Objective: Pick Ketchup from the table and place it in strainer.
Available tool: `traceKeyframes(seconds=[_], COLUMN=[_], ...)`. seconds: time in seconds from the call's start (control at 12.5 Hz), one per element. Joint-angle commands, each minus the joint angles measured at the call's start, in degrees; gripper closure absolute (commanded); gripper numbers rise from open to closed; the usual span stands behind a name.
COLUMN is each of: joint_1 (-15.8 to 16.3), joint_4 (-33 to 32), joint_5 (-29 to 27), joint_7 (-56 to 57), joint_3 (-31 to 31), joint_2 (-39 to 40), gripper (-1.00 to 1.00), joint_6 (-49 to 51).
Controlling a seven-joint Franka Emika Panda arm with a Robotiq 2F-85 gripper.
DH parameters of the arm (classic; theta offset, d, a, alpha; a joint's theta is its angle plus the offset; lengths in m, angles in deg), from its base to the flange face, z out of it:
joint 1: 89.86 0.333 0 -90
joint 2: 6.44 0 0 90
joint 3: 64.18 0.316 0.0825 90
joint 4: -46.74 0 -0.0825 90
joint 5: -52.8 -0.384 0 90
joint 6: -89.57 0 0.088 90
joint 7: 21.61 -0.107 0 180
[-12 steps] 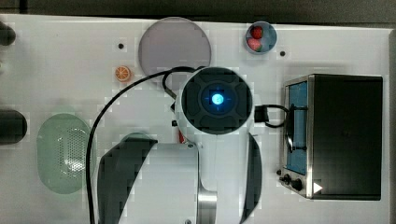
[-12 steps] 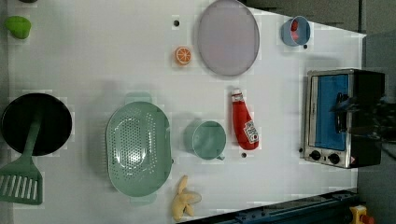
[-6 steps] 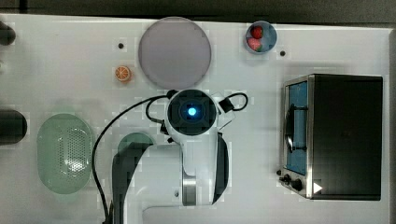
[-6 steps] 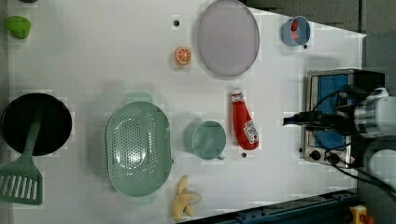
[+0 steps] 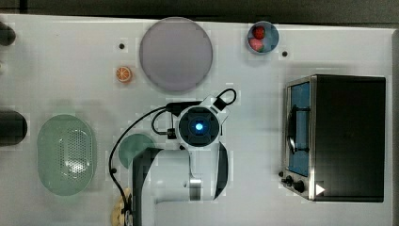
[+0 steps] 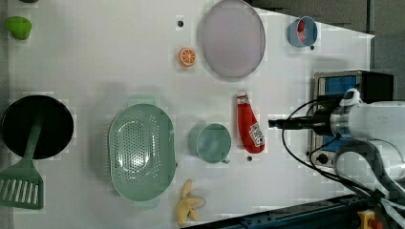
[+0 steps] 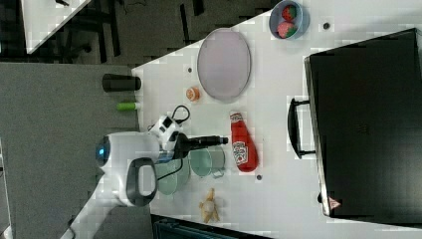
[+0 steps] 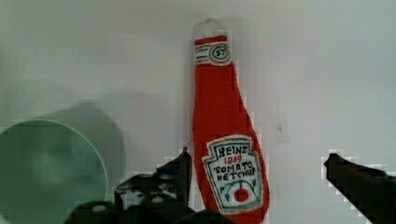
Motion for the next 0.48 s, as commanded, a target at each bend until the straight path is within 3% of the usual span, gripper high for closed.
traceKeyframes(seconds=[0.08,0.48], joint_1=[-0.2,-0.2], joint_4=[0.1,0.0], joint_5=[0.2,0.2], joint_7=[5.0,4.9], joint_3=[0.5,0.0], joint_2=[5.0,12.3], gripper=[-1.00,-1.00], joint_6=[-2.0,-8.7])
